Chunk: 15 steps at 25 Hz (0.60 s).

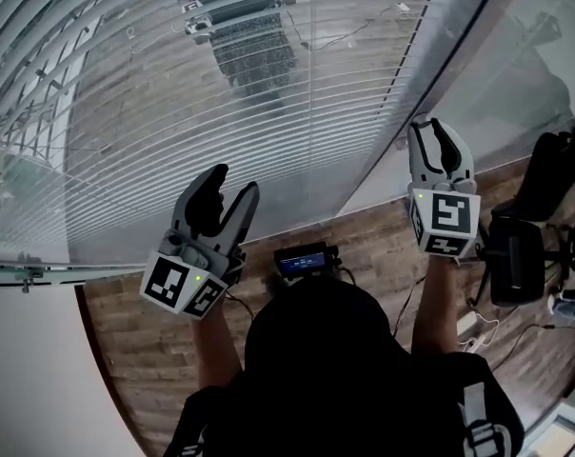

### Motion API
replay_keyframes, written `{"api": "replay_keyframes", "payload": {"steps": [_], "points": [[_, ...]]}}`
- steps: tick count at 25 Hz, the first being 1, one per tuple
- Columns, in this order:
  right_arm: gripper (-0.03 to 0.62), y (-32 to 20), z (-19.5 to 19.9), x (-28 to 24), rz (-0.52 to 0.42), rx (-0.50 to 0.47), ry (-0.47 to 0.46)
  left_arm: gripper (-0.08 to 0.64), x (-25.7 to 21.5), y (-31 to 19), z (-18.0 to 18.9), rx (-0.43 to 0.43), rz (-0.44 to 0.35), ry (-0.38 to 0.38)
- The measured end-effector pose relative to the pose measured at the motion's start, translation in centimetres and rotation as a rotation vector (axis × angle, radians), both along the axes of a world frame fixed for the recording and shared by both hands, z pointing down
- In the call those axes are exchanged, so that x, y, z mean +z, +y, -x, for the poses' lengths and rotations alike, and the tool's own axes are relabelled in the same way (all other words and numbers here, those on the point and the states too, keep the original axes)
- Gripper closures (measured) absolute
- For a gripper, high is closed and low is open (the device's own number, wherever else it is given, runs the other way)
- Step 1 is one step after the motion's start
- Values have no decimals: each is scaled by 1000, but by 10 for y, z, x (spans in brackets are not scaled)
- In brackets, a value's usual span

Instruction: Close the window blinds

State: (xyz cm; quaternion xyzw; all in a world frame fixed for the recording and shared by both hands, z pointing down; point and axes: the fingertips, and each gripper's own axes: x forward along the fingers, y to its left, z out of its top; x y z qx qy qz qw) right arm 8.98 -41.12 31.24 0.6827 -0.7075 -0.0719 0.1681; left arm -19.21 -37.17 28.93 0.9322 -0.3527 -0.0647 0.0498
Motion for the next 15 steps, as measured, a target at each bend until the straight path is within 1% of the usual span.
{"api": "replay_keyframes", "payload": {"steps": [2, 3, 4, 5, 6, 7, 10, 11, 12, 13, 15], "points": [[460, -1, -1, -2, 4, 6, 9, 350, 0, 1, -1, 1, 2, -2], [462, -2, -1, -2, 10, 7, -10, 351, 0, 1, 0, -1, 2, -2], [463, -2, -2, -1, 18, 8, -48, 350, 0, 1, 0, -4, 3, -1], [463, -2, -3, -1, 27, 7, -108, 351, 0, 1, 1, -6, 4, 0], [463, -2, -4, 0, 38, 1, -193, 351, 1, 2, 2, -8, 6, 1], [463, -2, -5, 2, 50, -11, -304, 350, 1, 2, 2, -10, 7, 2], [463, -1, -11, 2, 74, -60, -694, 351, 2, 1, 2, -10, 8, 5], [463, -2, -11, 1, 74, -79, -797, 350, 2, 1, 2, -10, 9, 5], [463, -2, -10, -1, 72, -99, -876, 351, 2, 2, 3, -10, 9, 5], [463, -3, -8, -4, 68, -123, -933, 351, 2, 2, 3, -10, 8, 5], [464, -5, -6, -8, 60, -170, -1010, 350, 1, 2, 3, -12, 7, 4]]}}
